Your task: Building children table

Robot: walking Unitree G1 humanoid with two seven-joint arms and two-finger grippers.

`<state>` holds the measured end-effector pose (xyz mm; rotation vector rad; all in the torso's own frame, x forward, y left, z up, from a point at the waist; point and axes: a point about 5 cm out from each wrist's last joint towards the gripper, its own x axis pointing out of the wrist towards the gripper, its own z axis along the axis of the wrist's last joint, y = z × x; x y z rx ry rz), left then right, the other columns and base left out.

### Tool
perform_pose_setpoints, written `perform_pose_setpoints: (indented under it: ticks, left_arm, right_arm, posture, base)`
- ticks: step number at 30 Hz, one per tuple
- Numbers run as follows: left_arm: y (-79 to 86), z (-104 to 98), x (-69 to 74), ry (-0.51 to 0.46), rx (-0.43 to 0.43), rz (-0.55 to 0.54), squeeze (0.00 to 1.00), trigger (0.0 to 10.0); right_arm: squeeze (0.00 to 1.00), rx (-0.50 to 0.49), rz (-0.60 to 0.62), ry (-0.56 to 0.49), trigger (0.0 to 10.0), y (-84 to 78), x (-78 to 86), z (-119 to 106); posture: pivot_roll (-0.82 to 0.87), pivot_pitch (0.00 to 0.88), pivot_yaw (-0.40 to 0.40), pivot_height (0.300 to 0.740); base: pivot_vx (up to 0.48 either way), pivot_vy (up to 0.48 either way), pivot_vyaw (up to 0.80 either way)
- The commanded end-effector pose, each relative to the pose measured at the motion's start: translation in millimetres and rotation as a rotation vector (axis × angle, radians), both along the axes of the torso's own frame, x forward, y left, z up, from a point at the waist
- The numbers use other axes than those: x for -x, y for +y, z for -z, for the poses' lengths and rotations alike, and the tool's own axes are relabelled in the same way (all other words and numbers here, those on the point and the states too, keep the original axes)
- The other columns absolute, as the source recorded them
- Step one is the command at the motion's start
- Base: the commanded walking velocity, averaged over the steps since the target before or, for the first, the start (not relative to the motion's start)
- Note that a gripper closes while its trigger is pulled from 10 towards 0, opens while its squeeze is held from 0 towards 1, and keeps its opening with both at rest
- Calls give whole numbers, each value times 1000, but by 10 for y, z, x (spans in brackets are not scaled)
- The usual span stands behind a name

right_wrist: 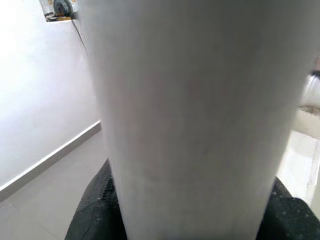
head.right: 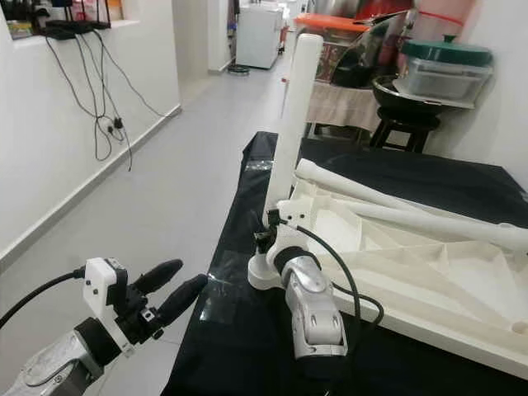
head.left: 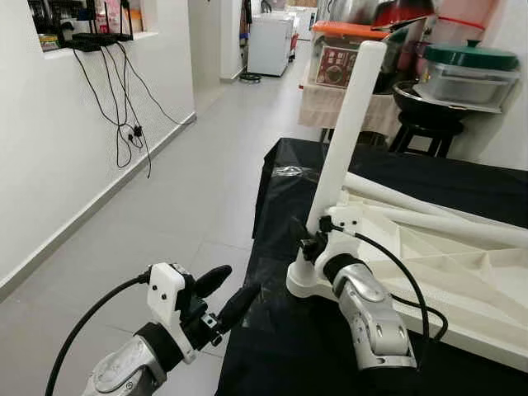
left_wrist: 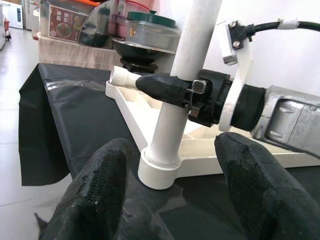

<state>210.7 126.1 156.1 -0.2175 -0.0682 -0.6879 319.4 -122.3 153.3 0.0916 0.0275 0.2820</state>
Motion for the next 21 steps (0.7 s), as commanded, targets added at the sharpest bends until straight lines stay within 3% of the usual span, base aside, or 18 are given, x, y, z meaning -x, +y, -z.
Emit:
perform_pose_setpoints:
  ticks: [1, 2, 3, 4, 6, 7, 8, 9, 10, 11, 14, 18, 19, 20, 21]
  left_arm:
    - [-5, 26, -2, 12, 1, 1, 0, 10000]
    - [-5, 26, -2, 12, 1, 1, 0, 10000]
    - [-7, 32, -1, 14, 1, 5, 0, 10000]
    - [-12, 38, -1, 15, -1, 6, 0, 10000]
    - [-12, 38, -1, 15, -1, 6, 0, 10000]
    - [-15, 42, -1, 16, -1, 6, 0, 10000]
    - [-17, 47, -4, 16, -2, 5, 0, 10000]
    - [-17, 47, -4, 16, -2, 5, 0, 10000]
    - [-17, 50, -6, 16, -3, 4, 0, 10000]
    - [-17, 50, -6, 16, -3, 4, 0, 10000]
    - [-15, 53, -6, 16, -5, 3, 0, 10000]
    - [-15, 52, -5, 16, -6, 3, 0, 10000]
    - [-18, 51, -2, 17, -6, 3, 0, 10000]
    - [-18, 51, -2, 17, -6, 3, 0, 10000]
    - [-23, 51, 1, 17, -6, 3, 0, 10000]
  right_arm:
    - [231, -7, -12, 68, 10000, -24, 37, 124]
    - [231, -7, -12, 68, 10000, -24, 37, 124]
    - [1000, -2, -150, 42, 10000, 0, 1, 49]
    - [953, 44, -333, 8, 10000, 5, -60, -17]
    - [953, 44, -333, 8, 10000, 5, -60, -17]
    - [953, 83, -450, -8, 10000, -10, -95, -58]
    - [0, 121, -570, -6, 10000, -28, -131, -66]
    - [0, 121, -570, -6, 10000, -28, -131, -66]
    - [0, 152, -658, 0, 10000, -35, -152, -64]
    - [0, 152, -658, 0, 10000, -35, -152, -64]
    - [0, 129, -815, 41, 10000, -36, -251, -81]
    - [0, 116, -837, 50, 10000, -35, -275, -89]
    - [0, 82, -861, 58, 9176, -31, -315, -123]
    - [0, 82, -861, 58, 9176, -31, -315, -123]
    - [0, 58, -878, 62, 0, -38, -347, -158]
  posture:
    - [91, 0, -81, 740]
    - [91, 0, -81, 740]
    - [100, 0, -83, 740]
    - [107, 0, -88, 740]
    - [107, 0, -88, 740]
    - [107, 0, -88, 740]
    - [121, 0, -96, 740]
    - [121, 0, -96, 740]
    - [123, 0, -96, 740]
    - [123, 0, -96, 740]
    - [138, 0, -98, 740]
    - [138, 0, -98, 740]
    - [147, 0, -99, 740]
    - [147, 0, -99, 740]
    - [149, 0, -100, 740]
  base:
    - [0, 0, 0]
    - [0, 0, 0]
    - [0, 0, 0]
    - [0, 0, 0]
    - [0, 0, 0]
    - [0, 0, 0]
    - [0, 0, 0]
    - [0, 0, 0]
    - [0, 0, 0]
    - [0, 0, 0]
    - [0, 0, 0]
    - [0, 0, 0]
    - [0, 0, 0]
    - [0, 0, 0]
    - [0, 0, 0]
